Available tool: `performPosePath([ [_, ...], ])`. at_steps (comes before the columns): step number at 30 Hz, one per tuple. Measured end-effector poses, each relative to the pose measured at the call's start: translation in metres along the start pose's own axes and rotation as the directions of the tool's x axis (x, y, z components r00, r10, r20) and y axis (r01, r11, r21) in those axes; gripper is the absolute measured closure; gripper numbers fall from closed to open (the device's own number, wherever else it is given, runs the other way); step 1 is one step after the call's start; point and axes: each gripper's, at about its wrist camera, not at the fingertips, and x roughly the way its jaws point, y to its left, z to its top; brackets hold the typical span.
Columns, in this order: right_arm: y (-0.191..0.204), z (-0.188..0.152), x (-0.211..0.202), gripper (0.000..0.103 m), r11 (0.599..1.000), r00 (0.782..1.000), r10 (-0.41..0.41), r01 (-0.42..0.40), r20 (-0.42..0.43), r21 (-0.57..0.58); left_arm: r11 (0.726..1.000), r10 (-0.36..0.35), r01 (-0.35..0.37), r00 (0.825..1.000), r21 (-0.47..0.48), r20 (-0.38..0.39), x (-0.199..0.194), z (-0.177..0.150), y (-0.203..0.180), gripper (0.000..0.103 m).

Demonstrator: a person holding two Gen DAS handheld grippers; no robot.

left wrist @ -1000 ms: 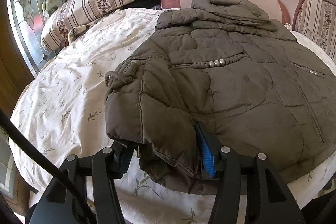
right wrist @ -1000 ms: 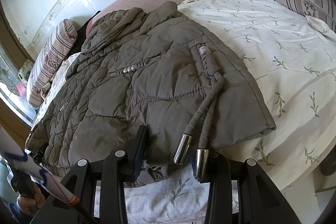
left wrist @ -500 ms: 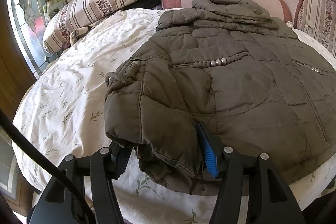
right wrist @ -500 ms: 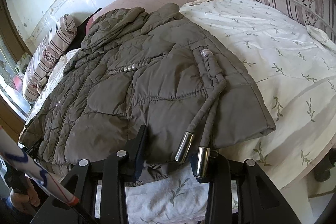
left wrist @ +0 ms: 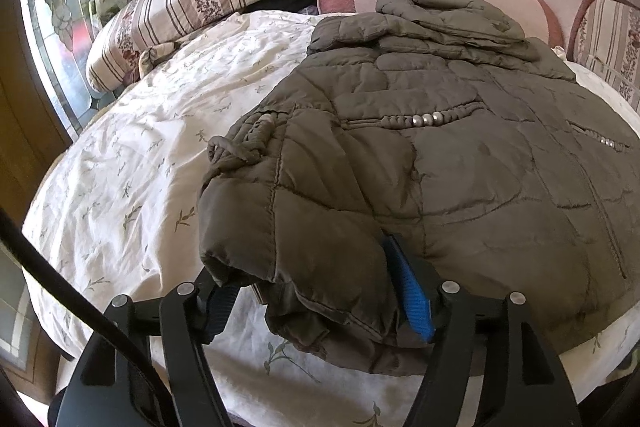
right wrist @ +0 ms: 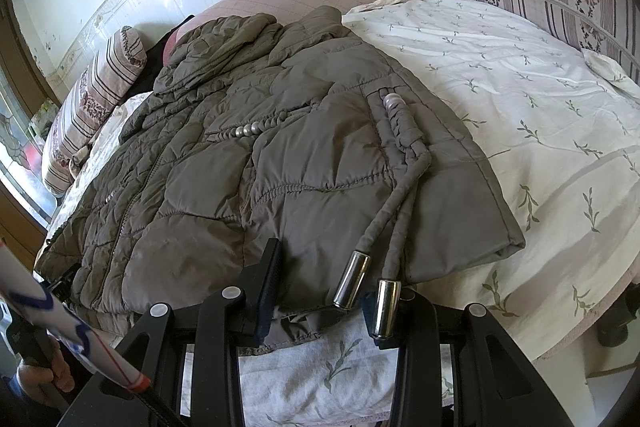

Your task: Fold large clothes

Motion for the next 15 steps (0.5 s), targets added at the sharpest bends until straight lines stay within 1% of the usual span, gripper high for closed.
performPosePath([
  [2, 0.000, 0.000, 0.000, 0.064, 1.000, 1.000, -0.002, 0.002, 0.001, 0.001, 1.000, -0.006, 0.006, 1.000, -0.001, 0.000, 0.000, 0.000, 0.001, 0.034],
  [5, 0.000, 0.000, -0.001, 0.070, 1.000, 1.000, -0.001, 0.001, 0.007, -0.005, 0.999, -0.036, 0.036, 0.999, -0.002, 0.006, -0.002, 0.001, 0.001, 0.046],
  [6, 0.002, 0.000, -0.002, 0.072, 1.000, 1.000, 0.001, 0.000, 0.012, -0.006, 0.999, -0.035, 0.035, 0.999, 0.001, 0.013, -0.003, 0.000, 0.000, 0.051],
  [9, 0.004, 0.001, -0.006, 0.076, 1.000, 1.000, 0.001, 0.000, 0.028, -0.021, 0.999, -0.040, 0.040, 0.999, 0.010, 0.035, -0.008, 0.000, -0.002, 0.063],
  [12, 0.009, 0.001, -0.010, 0.079, 0.999, 0.999, -0.005, 0.008, 0.046, -0.050, 0.999, -0.051, 0.051, 0.998, 0.009, 0.044, -0.010, 0.000, -0.002, 0.069],
  [15, 0.011, 0.001, -0.013, 0.081, 0.998, 0.998, -0.005, 0.009, 0.059, -0.065, 0.999, -0.053, 0.053, 0.997, 0.009, 0.050, -0.012, 0.000, -0.003, 0.071],
])
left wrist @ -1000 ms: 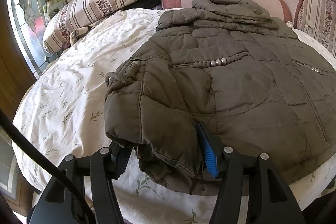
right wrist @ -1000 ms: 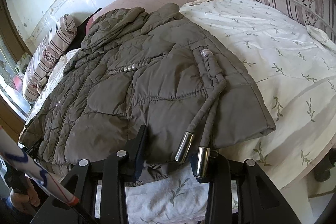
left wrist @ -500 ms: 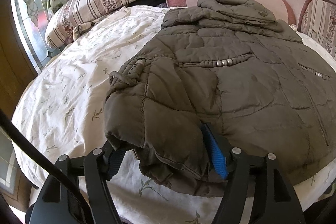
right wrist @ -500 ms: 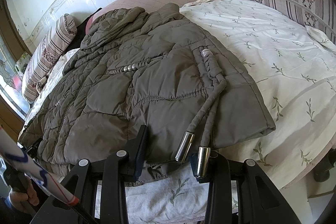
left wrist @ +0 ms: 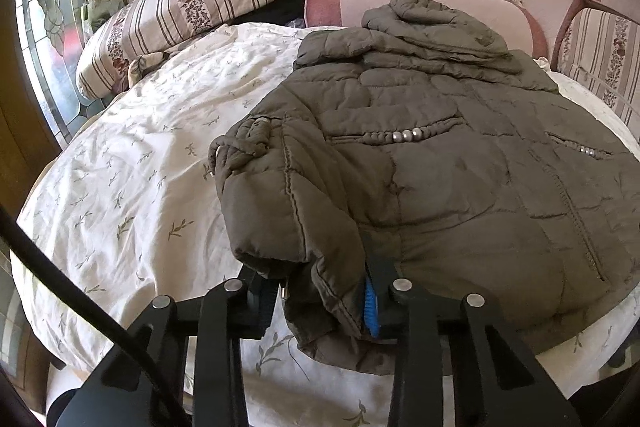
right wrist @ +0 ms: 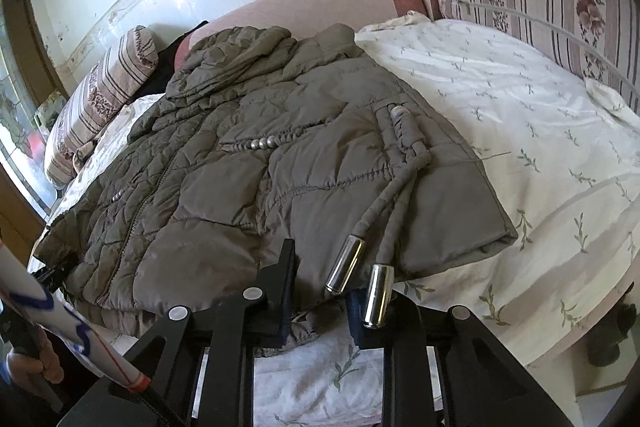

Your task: Fold large clothes

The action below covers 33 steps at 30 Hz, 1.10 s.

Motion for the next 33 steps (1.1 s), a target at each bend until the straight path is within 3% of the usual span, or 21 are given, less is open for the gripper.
performPosePath([
  [14, 0.006, -0.004, -0.024, 0.087, 1.000, 0.998, 0.018, -0.018, 0.052, -0.010, 1.000, -0.016, 0.016, 0.999, 0.005, 0.035, -0.011, -0.003, 0.003, 0.077],
  [33, -0.005, -0.006, -0.030, 0.088, 0.999, 0.998, 0.048, -0.047, 0.049, -0.012, 1.000, 0.004, -0.005, 0.998, 0.018, 0.059, -0.017, -0.003, 0.003, 0.077],
])
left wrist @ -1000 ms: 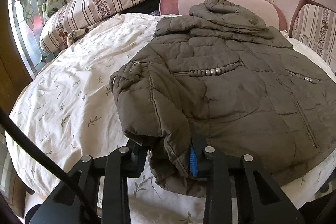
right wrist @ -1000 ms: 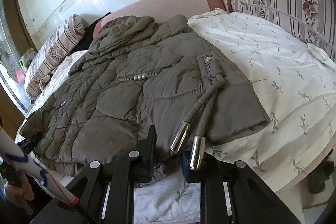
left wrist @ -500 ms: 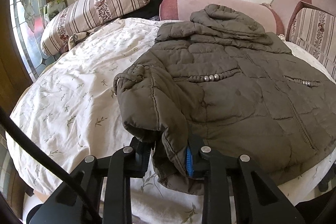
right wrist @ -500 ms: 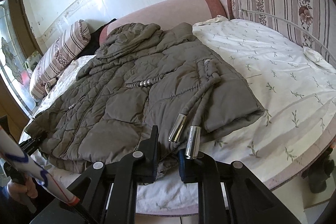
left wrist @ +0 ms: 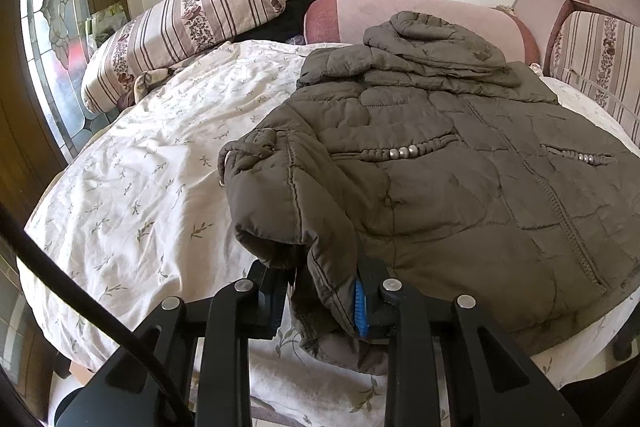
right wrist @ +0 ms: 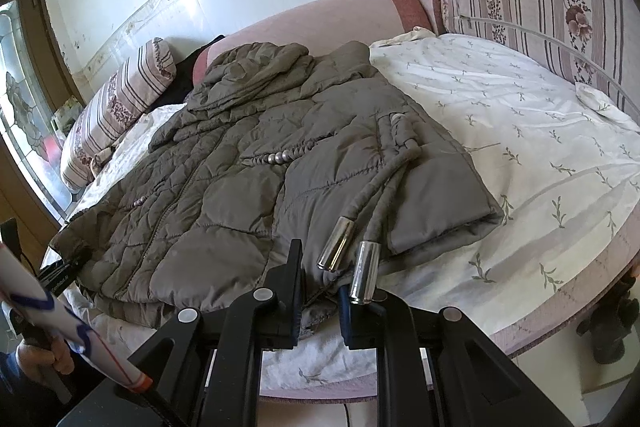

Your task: Fold large clothes

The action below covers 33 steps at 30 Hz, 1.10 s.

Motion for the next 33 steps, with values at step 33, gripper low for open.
performPosePath([
  [33, -0.006, 0.014, -0.030, 0.090, 0.997, 0.997, 0.070, -0.072, 0.033, 0.032, 0.999, -0.033, 0.035, 0.999, -0.039, 0.039, -0.020, 0.015, 0.005, 0.077],
])
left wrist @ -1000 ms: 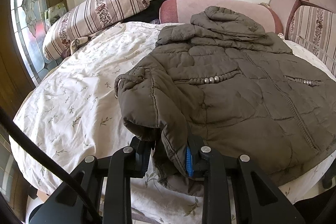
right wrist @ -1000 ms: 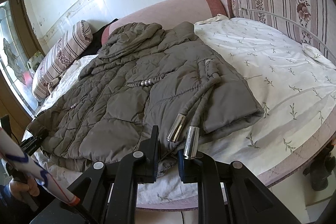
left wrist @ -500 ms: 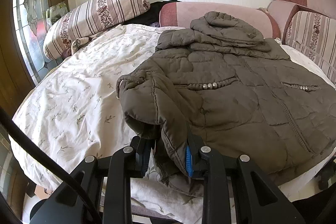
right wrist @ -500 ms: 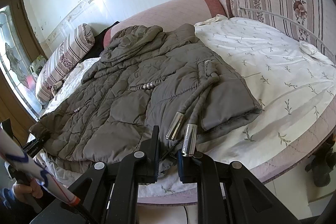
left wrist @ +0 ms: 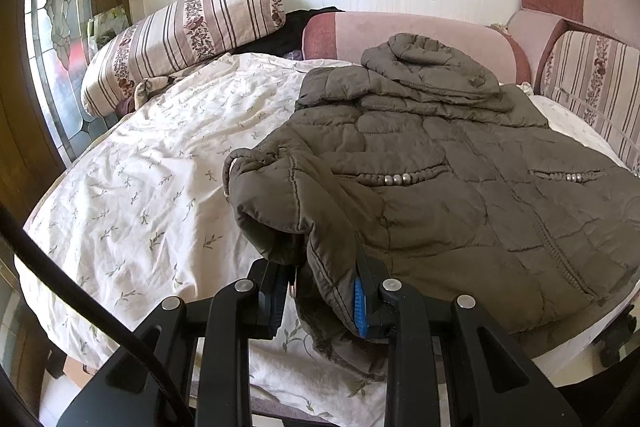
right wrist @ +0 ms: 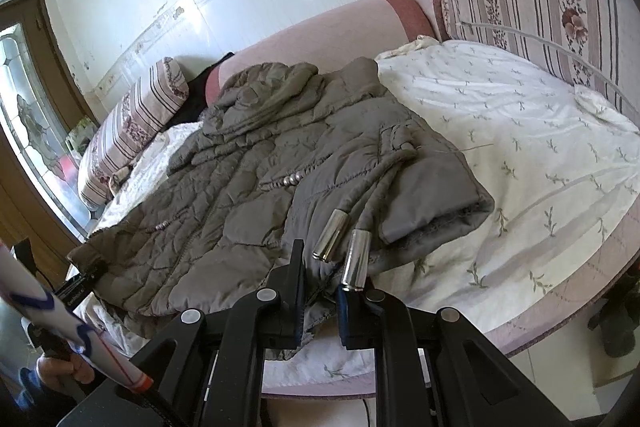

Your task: Fold large clothes

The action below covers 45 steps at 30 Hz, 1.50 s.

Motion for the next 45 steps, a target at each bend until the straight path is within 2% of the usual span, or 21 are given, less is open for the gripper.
performPosePath([
  [20, 0.013, 0.024, -0.011, 0.091, 0.999, 1.000, 0.017, -0.017, 0.023, -0.035, 1.000, -0.018, 0.018, 1.000, -0.014, 0.022, -0.015, 0.030, 0.005, 0.077],
  [27, 0.022, 0.049, -0.017, 0.091, 0.998, 0.999, 0.032, -0.030, 0.042, -0.061, 1.000, -0.024, 0.025, 0.999, -0.018, 0.042, -0.021, 0.053, 0.005, 0.077],
  [38, 0.044, 0.120, -0.018, 0.091, 0.995, 0.993, 0.045, -0.034, 0.107, -0.097, 0.999, -0.046, 0.048, 0.996, -0.026, 0.076, -0.015, 0.137, 0.005, 0.077],
  [45, 0.060, 0.185, 0.003, 0.092, 0.993, 0.990, 0.022, -0.006, 0.140, -0.118, 0.997, -0.065, 0.068, 0.994, -0.027, 0.084, 0.007, 0.200, 0.004, 0.077],
])
